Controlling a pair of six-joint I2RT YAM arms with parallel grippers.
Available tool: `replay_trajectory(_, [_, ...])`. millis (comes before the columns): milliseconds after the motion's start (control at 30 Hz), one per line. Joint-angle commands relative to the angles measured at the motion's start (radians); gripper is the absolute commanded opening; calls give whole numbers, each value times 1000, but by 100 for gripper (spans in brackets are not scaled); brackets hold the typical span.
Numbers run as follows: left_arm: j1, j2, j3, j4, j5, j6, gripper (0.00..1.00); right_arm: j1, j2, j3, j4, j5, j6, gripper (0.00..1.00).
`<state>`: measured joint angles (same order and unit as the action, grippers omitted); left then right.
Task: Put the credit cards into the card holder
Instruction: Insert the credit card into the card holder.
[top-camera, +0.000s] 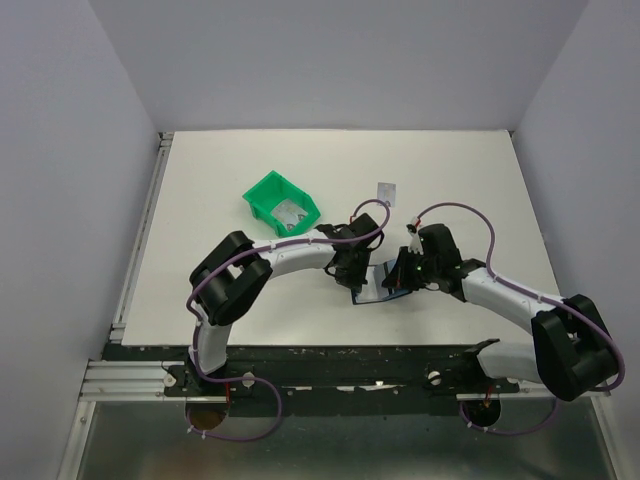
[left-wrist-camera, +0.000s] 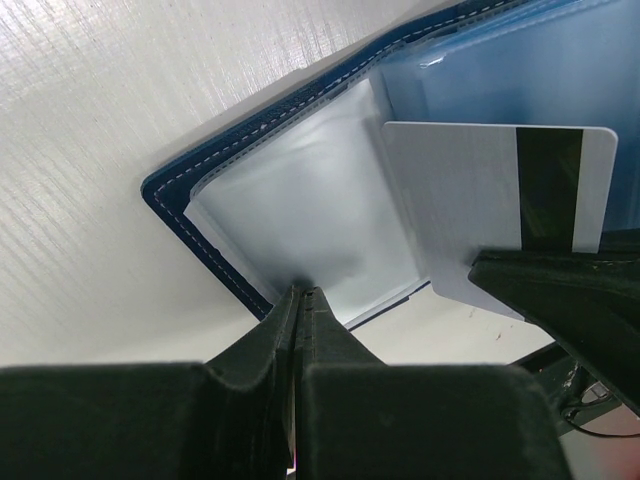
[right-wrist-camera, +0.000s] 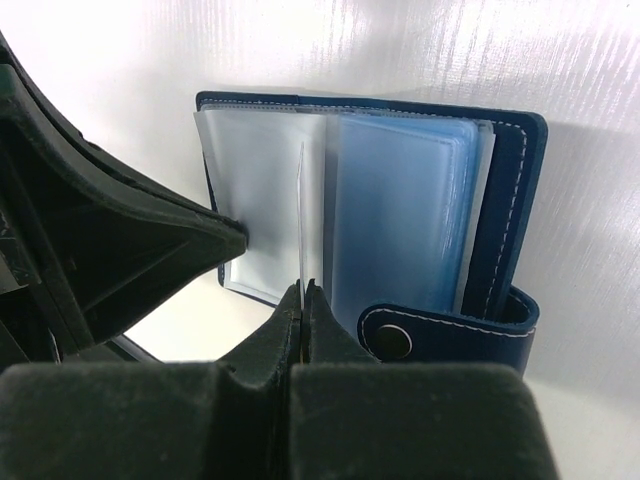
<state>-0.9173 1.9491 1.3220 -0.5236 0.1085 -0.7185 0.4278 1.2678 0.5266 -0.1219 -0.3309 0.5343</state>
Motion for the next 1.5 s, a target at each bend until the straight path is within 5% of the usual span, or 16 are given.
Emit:
replay_trajectory(0, [0, 37, 2, -26, -24, 10, 9, -4, 7, -10, -2, 35, 3, 0])
replay_trajectory(1467, [0, 34, 0, -26, -20, 14, 9, -4, 120, 6, 96, -111, 36, 0])
